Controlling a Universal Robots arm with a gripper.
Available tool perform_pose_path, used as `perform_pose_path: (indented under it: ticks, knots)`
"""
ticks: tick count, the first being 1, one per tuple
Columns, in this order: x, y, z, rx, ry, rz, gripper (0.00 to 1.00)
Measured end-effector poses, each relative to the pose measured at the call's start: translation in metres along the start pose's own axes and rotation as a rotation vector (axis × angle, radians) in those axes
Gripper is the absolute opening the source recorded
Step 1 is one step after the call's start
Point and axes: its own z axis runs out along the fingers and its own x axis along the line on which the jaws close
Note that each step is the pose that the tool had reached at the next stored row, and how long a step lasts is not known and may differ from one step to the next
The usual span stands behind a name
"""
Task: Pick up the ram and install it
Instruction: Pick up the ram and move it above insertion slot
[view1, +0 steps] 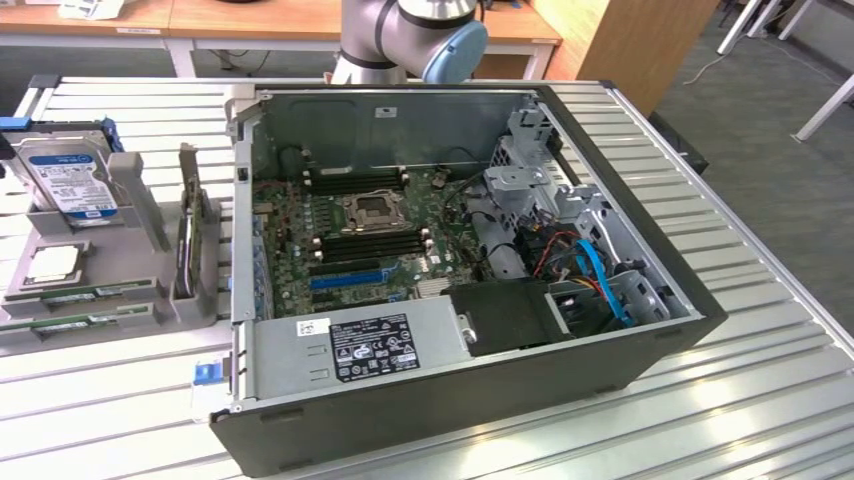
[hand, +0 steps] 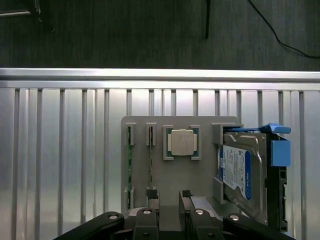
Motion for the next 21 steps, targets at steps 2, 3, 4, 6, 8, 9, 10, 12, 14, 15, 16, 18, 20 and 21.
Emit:
perform_pose_path:
  ticks: [2,3,4,6,8,9,10,12,14,15,16,18,20,21]
  knots:
    - [0.000,-0.0002,0.0036,0.0000,0.0000,0.000,0.30]
    - [0.000,-0.0003,0.0055,0.0000,0.0000,0.000,0.30]
    - [0.000,-0.0003,0.0073,0.0000,0.0000,0.000,0.30]
    - [0.000,-0.0005,0.0109,0.0001,-0.0001,0.000,0.30]
    - [0.000,-0.0007,0.0144,0.0001,0.0000,0.000,0.30]
    - [0.000,-0.0008,0.0163,0.0000,0.0000,0.000,0.30]
    - [0.000,-0.0008,0.0178,0.0000,0.0000,0.000,0.30]
    - [0.000,-0.0010,0.0207,0.0001,-0.0001,0.000,0.30]
    - [0.001,-0.0011,0.0235,0.0000,0.0000,0.000,0.30]
    - [0.001,-0.0012,0.0250,0.0000,0.0000,0.000,0.30]
    - [0.001,-0.0012,0.0264,0.0000,0.0000,0.000,0.30]
    - [0.001,-0.0014,0.0293,0.0001,-0.0001,0.000,0.30]
    - [0.001,-0.0015,0.0320,0.0000,0.0000,0.000,0.30]
    - [0.001,-0.0016,0.0336,0.0002,-0.0001,0.000,0.30]
